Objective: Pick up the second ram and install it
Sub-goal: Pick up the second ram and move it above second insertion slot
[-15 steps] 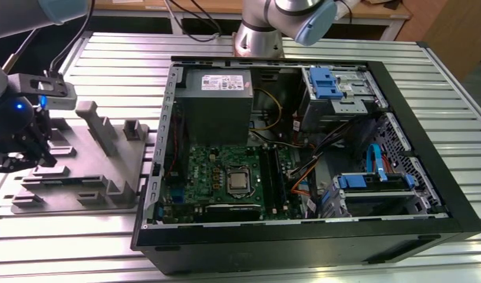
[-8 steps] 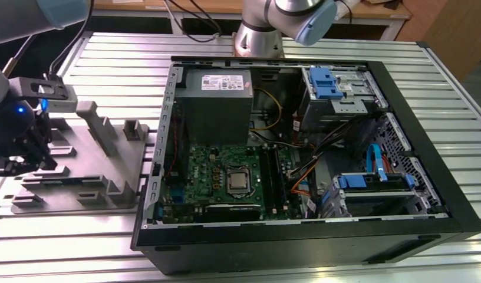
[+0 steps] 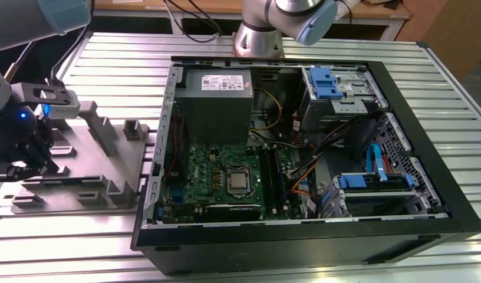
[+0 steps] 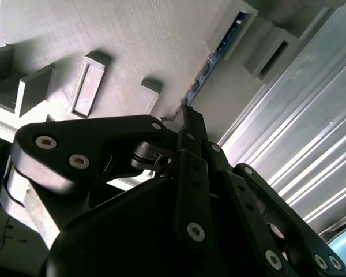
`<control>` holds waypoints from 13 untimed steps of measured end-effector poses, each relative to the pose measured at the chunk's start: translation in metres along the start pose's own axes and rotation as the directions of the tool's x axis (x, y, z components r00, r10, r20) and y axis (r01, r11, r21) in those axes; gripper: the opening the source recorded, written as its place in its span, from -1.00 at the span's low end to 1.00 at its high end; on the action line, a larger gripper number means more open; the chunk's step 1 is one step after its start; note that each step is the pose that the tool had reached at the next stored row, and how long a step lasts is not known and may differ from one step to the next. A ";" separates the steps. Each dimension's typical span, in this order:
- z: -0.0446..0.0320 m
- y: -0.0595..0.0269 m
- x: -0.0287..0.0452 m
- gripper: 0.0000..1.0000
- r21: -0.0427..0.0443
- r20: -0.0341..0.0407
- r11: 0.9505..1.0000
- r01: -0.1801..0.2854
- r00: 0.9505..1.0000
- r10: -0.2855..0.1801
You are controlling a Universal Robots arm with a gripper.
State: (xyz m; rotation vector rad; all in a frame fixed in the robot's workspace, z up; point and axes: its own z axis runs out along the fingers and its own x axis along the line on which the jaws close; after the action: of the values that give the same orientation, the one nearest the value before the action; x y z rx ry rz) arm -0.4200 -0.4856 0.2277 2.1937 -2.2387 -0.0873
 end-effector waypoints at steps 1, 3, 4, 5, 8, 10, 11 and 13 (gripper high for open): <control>0.0002 -0.0008 0.0004 -0.80 0.000 0.000 1.000 0.001 1.000 -0.001; 0.0008 -0.0019 0.0005 -0.80 0.000 0.000 1.000 0.001 1.000 -0.001; 0.0010 -0.0023 0.0006 -0.80 0.000 0.000 1.000 0.001 1.000 -0.001; 0.0011 -0.0025 0.0009 -0.80 0.000 0.000 1.000 0.001 1.000 -0.001; 0.0024 -0.0027 0.0026 -0.80 0.000 0.000 1.000 0.001 1.000 -0.001; 0.0035 -0.0027 0.0037 -0.80 0.000 0.000 1.000 0.001 1.000 -0.001; 0.0039 -0.0027 0.0038 -0.80 0.000 0.000 1.000 0.001 1.000 -0.001; 0.0039 -0.0027 0.0039 -0.80 0.000 0.000 1.000 0.001 1.000 -0.001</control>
State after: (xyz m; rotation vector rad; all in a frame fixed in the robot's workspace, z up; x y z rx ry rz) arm -0.4176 -0.4894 0.2235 2.1949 -2.2373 -0.0873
